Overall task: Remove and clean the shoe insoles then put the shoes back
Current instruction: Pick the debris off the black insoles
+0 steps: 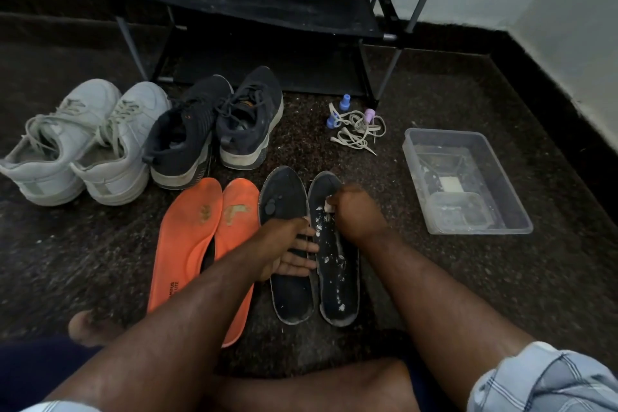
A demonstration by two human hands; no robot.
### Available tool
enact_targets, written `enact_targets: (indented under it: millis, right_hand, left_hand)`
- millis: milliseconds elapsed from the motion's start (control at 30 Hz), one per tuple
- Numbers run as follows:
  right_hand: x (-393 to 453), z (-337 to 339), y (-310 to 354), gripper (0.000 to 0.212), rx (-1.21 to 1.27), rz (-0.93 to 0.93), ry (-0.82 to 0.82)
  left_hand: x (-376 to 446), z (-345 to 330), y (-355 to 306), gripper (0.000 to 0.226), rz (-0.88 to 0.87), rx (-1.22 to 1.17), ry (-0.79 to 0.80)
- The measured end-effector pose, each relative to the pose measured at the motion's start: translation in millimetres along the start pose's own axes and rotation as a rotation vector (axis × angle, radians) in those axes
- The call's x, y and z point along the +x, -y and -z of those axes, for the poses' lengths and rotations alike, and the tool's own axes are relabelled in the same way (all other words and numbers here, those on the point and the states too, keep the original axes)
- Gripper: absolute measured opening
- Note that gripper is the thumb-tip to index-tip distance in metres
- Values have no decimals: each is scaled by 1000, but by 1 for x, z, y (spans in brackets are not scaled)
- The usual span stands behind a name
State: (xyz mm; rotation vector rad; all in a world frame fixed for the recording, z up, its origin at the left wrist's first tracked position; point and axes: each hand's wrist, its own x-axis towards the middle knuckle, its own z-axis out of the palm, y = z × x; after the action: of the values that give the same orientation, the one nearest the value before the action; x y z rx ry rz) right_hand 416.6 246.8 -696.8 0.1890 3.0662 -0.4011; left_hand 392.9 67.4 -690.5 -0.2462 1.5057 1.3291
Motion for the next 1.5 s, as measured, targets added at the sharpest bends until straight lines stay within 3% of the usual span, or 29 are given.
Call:
enact_targets:
  millis: [367,567,700,867,1000,1167,1300,1500]
  right_hand:
    - [-2,-3,3,25,20,-91,-31]
    - [-2,-11,12,19,-119,161,100]
    - [-1,-5,4,21,-191,-47,56]
    - [-14,-6,20,38,-199,96,170]
    - [-16,4,16,46,-286,-57,130]
    - [-22,8,21,54,-173,2,253]
    - [-19,10,21,55,-185,-88,251]
    - [-25,18,29,54,-109,-57,273]
  left_hand:
    - [0,5,2,48,21,-16,47]
    - [-2,1,1,50,30,-19,25]
    - [-2,1,1,53,28,-12,21]
    - [1,0,2,54,32,-11,8]
    - [1,1,2,57,31,-15,2]
    - [1,0,1,60,34,-17,0]
    - [-1,0,0,64,34,-22,4]
    - [-2,-1,-1,65,39,-17,4]
